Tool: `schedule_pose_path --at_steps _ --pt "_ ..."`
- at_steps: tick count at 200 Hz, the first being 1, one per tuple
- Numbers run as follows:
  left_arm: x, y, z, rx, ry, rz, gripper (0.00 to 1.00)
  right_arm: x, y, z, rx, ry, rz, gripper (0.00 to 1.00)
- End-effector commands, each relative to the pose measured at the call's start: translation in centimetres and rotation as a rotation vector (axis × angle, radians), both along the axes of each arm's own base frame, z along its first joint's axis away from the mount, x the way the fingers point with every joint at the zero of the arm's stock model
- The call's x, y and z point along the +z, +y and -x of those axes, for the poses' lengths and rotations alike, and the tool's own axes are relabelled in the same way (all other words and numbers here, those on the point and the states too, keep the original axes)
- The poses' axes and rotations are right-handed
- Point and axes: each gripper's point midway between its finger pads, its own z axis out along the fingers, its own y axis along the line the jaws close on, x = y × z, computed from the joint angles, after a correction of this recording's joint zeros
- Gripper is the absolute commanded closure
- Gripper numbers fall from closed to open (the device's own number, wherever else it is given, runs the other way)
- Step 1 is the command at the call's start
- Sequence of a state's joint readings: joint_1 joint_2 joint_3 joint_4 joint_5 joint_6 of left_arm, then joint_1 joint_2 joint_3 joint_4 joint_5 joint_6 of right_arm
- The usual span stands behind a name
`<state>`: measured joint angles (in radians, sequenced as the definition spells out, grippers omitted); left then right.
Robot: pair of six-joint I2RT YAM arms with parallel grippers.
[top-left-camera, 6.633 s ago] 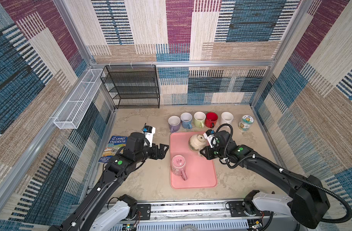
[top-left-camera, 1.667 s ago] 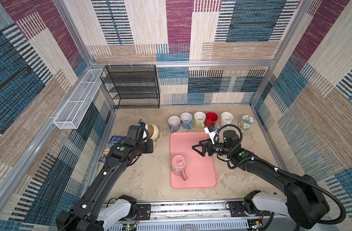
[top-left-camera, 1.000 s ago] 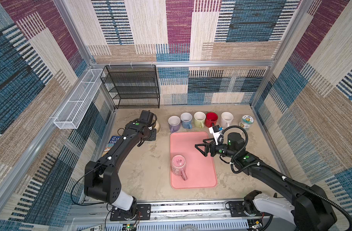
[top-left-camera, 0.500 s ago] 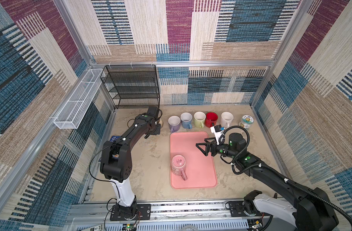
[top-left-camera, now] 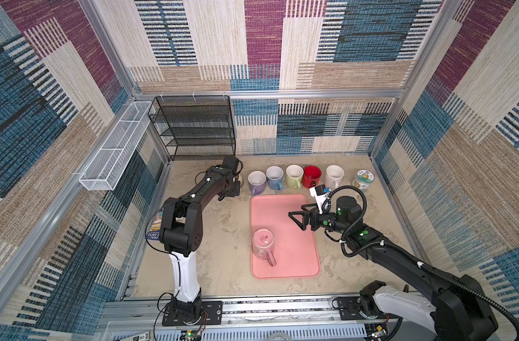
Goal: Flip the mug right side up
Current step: 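Lower the cream mug upright beside the purple mug with the left gripper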
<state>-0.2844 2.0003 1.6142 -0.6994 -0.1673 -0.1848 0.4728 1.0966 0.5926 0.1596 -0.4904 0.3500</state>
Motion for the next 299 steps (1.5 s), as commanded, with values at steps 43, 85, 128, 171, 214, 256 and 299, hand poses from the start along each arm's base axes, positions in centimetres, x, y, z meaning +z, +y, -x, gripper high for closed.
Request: schedule_pose_path --at_steps 43,85,128,171,214,256,299 --pt "0.0 -1.0 -1.3 -0.001 -0.037 0.034 1.0 0.2 0.2 -0.2 0.008 -0.027 -0.005 0.0" --pt "-0.6 -1.2 -1.3 -0.004 -0.025 0.033 1.0 0.2 0.3 -0.3 0.008 -0.024 -0.004 0.0" --pt "-0.7 -1.3 -1.3 0.0 -0.024 0.034 1.0 0.3 0.1 -0.4 0.003 -0.032 0.0 0.0" --pt "-0.7 -1.2 -1.0 0.012 -0.023 0.031 1.0 0.4 0.0 -0.3 -0.005 -0.039 0.001 0.0" --pt "-0.6 -1.5 -0.7 0.01 -0.023 0.033 0.86 0.4 -0.1 -0.3 -0.006 -0.042 0.005 0.0" --pt "-0.2 -1.7 -0.5 0.014 -0.03 0.048 0.72 0.6 -0.5 -0.6 -0.033 -0.052 0.02 0.0" --pt "1.0 -2.3 -0.2 0.013 -0.052 0.063 0.64 1.3 -0.8 -0.8 -0.052 -0.071 0.036 0.01"
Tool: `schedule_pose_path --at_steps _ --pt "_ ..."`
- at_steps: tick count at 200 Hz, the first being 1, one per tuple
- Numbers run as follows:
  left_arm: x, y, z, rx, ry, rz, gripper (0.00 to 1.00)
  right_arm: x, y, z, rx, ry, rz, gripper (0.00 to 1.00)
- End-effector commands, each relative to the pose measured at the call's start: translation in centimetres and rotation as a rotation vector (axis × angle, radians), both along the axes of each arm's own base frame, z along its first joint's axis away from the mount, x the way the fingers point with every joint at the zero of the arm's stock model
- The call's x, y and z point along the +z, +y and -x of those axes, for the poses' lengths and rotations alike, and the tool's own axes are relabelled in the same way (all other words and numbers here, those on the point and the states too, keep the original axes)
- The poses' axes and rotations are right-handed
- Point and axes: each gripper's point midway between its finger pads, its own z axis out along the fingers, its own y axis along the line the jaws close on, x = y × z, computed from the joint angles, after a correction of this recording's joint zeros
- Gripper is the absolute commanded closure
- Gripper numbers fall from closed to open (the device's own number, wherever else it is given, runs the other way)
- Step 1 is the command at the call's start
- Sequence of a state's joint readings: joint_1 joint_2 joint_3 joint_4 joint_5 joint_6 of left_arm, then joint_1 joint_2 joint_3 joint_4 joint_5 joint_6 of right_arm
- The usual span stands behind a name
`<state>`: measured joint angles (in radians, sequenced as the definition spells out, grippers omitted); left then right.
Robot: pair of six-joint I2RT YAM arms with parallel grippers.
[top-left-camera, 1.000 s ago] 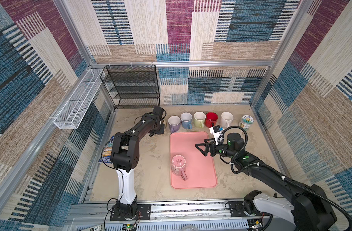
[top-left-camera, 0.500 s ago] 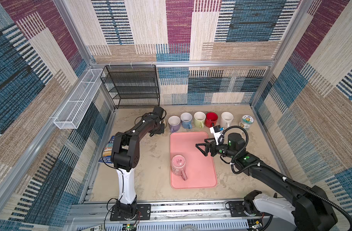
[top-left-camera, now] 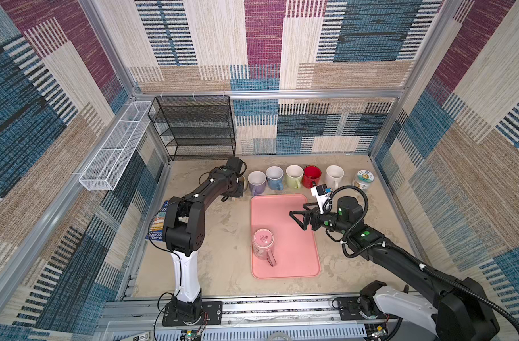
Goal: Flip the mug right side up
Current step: 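Lower the cream mug upright beside the purple mug with the left gripper, then open the left gripper and draw back while the right moves toward the pink mug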
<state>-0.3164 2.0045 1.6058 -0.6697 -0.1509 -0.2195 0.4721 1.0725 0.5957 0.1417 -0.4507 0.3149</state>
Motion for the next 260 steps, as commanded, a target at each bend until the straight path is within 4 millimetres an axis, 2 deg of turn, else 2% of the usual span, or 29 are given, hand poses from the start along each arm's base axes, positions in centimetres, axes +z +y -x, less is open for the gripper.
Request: schedule_pose_path --at_steps 1,46,87,116,125,171,203,238,260 --pt "1.3 -0.4 -0.2 0.02 -0.039 0.029 0.63 0.9 -0.2 -0.5 -0.025 -0.03 0.009 0.01" --pt "3.6 -0.8 0.6 0.01 -0.092 0.063 0.47 0.9 0.0 -0.5 -0.052 0.007 0.046 0.03" --pt "7.0 -1.2 2.1 0.001 -0.164 0.148 0.29 1.7 1.2 0.4 -0.042 0.043 0.094 0.04" --pt "9.6 -2.0 3.3 -0.023 -0.207 0.226 0.04 2.3 1.7 1.3 -0.058 0.043 0.15 0.06" --pt "10.3 -2.1 3.8 -0.03 -0.217 0.245 0.0 2.2 1.7 1.3 -0.077 0.06 0.164 0.09" --pt "14.5 -1.8 7.2 -0.062 -0.318 0.326 0.0 -0.8 3.3 4.0 -0.053 0.148 0.291 0.14" --pt "16.7 -2.1 9.8 -0.097 -0.339 0.395 0.0 -2.0 4.5 6.1 -0.043 0.169 0.347 0.16" --pt "17.1 -1.6 12.8 -0.126 -0.335 0.41 0.0 -4.9 4.9 8.0 -0.068 0.221 0.431 0.19" --pt "17.0 -0.8 14.1 -0.12 -0.356 0.398 0.0 -5.9 5.2 9.0 -0.067 0.243 0.435 0.19"
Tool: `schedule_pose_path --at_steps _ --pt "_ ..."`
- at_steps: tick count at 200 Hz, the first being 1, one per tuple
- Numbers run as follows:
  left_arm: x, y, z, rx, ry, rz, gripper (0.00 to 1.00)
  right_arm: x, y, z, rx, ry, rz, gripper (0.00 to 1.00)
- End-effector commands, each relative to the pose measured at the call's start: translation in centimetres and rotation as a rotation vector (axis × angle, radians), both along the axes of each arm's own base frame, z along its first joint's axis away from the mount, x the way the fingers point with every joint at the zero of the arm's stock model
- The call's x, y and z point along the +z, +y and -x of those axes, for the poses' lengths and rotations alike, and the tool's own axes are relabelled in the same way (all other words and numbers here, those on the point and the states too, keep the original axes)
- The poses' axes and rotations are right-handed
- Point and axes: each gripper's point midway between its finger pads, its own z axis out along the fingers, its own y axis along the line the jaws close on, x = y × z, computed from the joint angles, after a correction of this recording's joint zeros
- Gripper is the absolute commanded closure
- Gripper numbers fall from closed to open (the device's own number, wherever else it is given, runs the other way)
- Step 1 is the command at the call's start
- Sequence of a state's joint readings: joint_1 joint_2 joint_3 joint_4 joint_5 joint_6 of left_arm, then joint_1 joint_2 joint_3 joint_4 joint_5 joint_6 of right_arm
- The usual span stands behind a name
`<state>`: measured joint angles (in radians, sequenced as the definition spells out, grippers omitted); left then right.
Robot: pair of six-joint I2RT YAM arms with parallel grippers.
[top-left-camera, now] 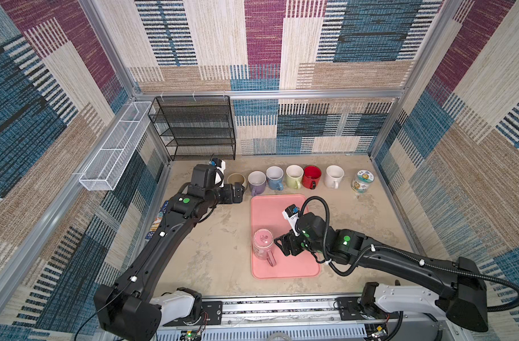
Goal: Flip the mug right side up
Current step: 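Open the left gripper and draw back while the right moves toward the pink mug, then lower the right gripper over the upside-down pink ghost mug handle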
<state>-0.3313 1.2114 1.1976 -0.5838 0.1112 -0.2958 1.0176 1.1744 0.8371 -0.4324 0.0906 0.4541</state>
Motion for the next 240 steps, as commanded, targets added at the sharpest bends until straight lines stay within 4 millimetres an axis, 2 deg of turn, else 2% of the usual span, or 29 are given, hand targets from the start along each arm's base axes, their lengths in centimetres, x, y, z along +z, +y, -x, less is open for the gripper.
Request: schedule_pose_path --at_steps 1,37,112,159,180,207,240 --pt "-0.3 0.4 1.4 -0.007 0.005 0.004 0.0 -1.1 -0.5 0.2 -0.068 0.017 0.021 0.19" --pt "0.1 1.2 2.5 0.013 -0.021 -0.002 0.0 -2.1 -0.2 1.2 -0.069 0.049 0.038 0.19" --pt "0.1 2.7 2.3 0.15 -0.006 0.03 0.0 -4.4 -0.8 3.6 -0.095 0.127 0.106 0.2" --pt "1.8 5.0 2.3 0.315 -0.019 0.042 0.0 -6.1 -0.9 4.8 -0.106 0.163 0.134 0.24" --pt "2.7 4.9 2.7 0.302 -0.054 0.065 0.0 -5.8 0.0 4.6 -0.095 0.149 0.126 0.25" --pt "4.1 3.3 3.8 0.175 -0.138 0.129 0.0 -5.8 1.2 3.9 -0.088 0.126 0.138 0.3" --pt "4.5 4.7 4.7 0.208 -0.176 0.079 0.0 -5.8 3.0 3.6 -0.054 0.128 0.13 0.33"
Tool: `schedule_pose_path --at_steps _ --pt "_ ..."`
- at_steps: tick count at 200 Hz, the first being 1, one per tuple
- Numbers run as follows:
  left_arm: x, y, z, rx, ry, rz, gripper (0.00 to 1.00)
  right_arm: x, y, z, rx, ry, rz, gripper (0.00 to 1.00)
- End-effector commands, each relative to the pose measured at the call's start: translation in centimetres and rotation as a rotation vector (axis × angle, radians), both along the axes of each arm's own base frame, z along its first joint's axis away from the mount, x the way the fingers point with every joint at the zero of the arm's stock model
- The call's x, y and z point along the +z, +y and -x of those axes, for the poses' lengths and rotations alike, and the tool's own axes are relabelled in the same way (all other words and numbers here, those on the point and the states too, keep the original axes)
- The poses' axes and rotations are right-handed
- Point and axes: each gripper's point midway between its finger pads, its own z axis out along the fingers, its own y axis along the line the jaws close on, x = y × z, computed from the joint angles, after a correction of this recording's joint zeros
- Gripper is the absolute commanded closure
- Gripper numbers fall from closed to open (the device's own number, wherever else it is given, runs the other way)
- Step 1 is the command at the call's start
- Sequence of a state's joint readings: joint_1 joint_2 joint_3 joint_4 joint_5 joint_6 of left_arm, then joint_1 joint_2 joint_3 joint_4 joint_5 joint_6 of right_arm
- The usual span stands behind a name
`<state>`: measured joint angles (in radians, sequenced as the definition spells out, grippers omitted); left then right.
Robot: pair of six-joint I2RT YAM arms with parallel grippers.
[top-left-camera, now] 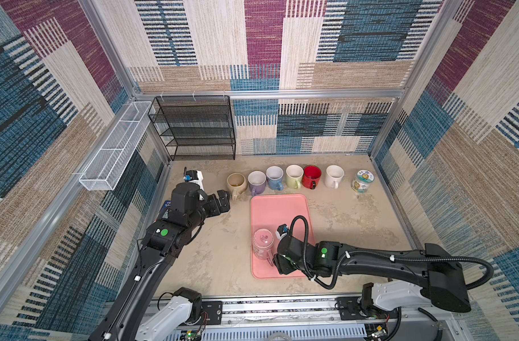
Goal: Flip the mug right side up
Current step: 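Lower the right gripper over the upside-down pink ghost mug handle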
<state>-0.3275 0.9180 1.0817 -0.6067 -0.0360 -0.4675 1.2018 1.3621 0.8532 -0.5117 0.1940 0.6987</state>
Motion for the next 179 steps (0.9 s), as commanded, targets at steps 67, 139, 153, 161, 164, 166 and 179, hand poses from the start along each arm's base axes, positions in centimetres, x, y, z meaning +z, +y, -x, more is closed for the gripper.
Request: schedule_pose_path --at_steps 67,139,153,161,164,166,179 --pt "0.4 1.6 0.8 0.066 -0.022 -0.024 0.0 -1.3 2.5 -1.5 0.024 -0.03 0.049 0.35" --pt "-2.8 2.3 1.6 0.051 0.118 -0.141 0.0 -3.5 2.5 -3.1 0.018 -0.005 0.142 0.61" --pt "-3.6 2.0 1.3 0.042 0.151 -0.146 0.0 -3.8 2.5 -3.4 0.014 0.002 0.15 0.65" --pt "-3.8 1.8 1.2 0.03 0.158 -0.147 0.0 -3.8 2.4 -3.7 0.011 0.0 0.152 0.66" --pt "-3.7 1.7 1.1 0.026 0.158 -0.147 0.0 -3.8 2.3 -3.8 0.009 -0.001 0.153 0.66" --pt "-3.7 1.6 1.1 0.021 0.159 -0.148 0.0 -3.9 2.3 -3.8 0.009 -0.001 0.154 0.66" --pt "-3.7 1.5 1.0 0.007 0.16 -0.156 0.0 -3.9 2.2 -4.2 0.005 -0.001 0.155 0.68"
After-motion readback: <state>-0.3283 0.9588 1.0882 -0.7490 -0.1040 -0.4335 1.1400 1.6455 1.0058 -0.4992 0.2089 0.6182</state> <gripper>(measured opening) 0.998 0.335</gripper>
